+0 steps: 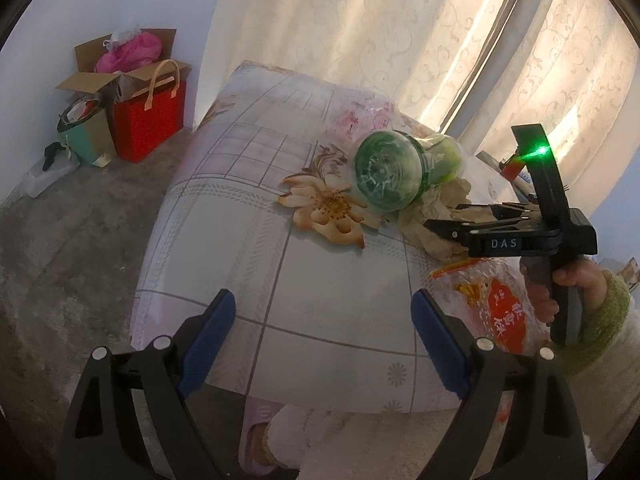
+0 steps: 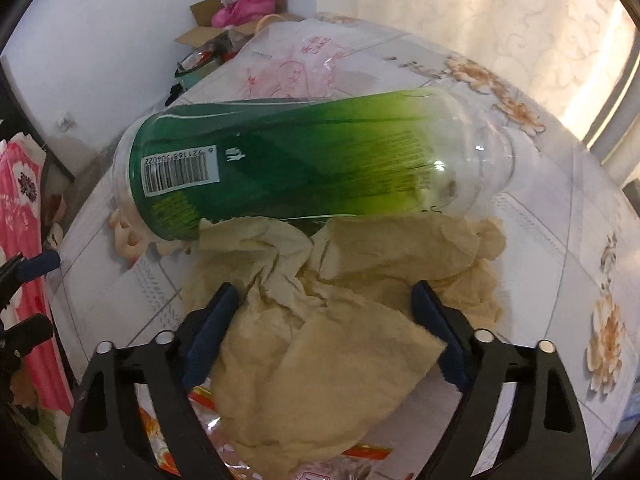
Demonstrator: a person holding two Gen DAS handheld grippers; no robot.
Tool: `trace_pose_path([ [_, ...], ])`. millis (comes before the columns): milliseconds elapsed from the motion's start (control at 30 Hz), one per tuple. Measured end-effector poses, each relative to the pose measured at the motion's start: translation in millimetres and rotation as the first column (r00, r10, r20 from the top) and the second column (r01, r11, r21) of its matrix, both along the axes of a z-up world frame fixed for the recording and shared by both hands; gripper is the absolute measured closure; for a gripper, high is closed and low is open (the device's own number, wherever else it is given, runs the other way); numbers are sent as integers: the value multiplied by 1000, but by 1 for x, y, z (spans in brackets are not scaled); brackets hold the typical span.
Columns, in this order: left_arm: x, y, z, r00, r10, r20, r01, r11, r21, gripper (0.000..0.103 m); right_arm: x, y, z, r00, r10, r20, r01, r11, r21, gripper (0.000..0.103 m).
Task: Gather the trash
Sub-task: 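Lower the right tool onto the crumpled brown paper and close on it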
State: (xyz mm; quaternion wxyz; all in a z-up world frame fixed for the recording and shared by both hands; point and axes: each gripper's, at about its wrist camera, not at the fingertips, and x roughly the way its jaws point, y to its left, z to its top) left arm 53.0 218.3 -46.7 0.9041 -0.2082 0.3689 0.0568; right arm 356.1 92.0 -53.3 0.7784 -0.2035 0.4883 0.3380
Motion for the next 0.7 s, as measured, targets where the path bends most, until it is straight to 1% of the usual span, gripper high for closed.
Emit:
trace_pose_path([
  [67, 0, -1, 1, 1000, -2, -4, 2, 1000, -2, 16, 1, -5, 1, 1000, -13, 3, 13, 1000, 4, 35],
  [100, -1, -2, 1, 1000, -3, -5, 3, 1000, -2, 16, 2, -7, 2, 1000, -21, 4, 21, 1000, 7, 39],
  [167, -2, -4, 2, 1000, -3, -7, 3, 1000, 4, 16, 6, -10, 3, 999, -35, 10, 35, 999, 10, 58],
  [200, -3, -4, 3, 1000, -2, -6, 2, 1000, 5, 16, 6, -12, 4, 999, -42, 12, 42, 999, 12, 63],
  [233, -4, -5, 5, 1000, -2, -5, 2, 1000, 7, 16, 7, -13, 4, 999, -48, 13, 48, 999, 13, 73],
  [267, -4, -6, 6, 1000, -1, -5, 2, 1000, 11, 16, 8, -15, 5, 998, -57, 16, 56, 998, 15, 81],
  [367, -7, -9, 10, 1000, 0, -5, 0, 1000, 23, 16, 8, -23, 6, 995, -84, 45, 84, 996, 11, 87],
  [400, -8, -10, 12, 1000, 1, -4, -1, 1000, 25, 16, 9, -26, 7, 994, -96, 58, 96, 995, 11, 88],
  [533, -11, -17, 22, 1000, -3, 11, 3, 999, 54, 16, 13, -49, 20, 981, -174, 81, 168, 983, 73, 88],
  [700, -6, -28, 37, 998, -41, 49, 35, 994, 103, 16, 11, -103, 46, 940, -323, 105, 302, 936, 179, 88],
])
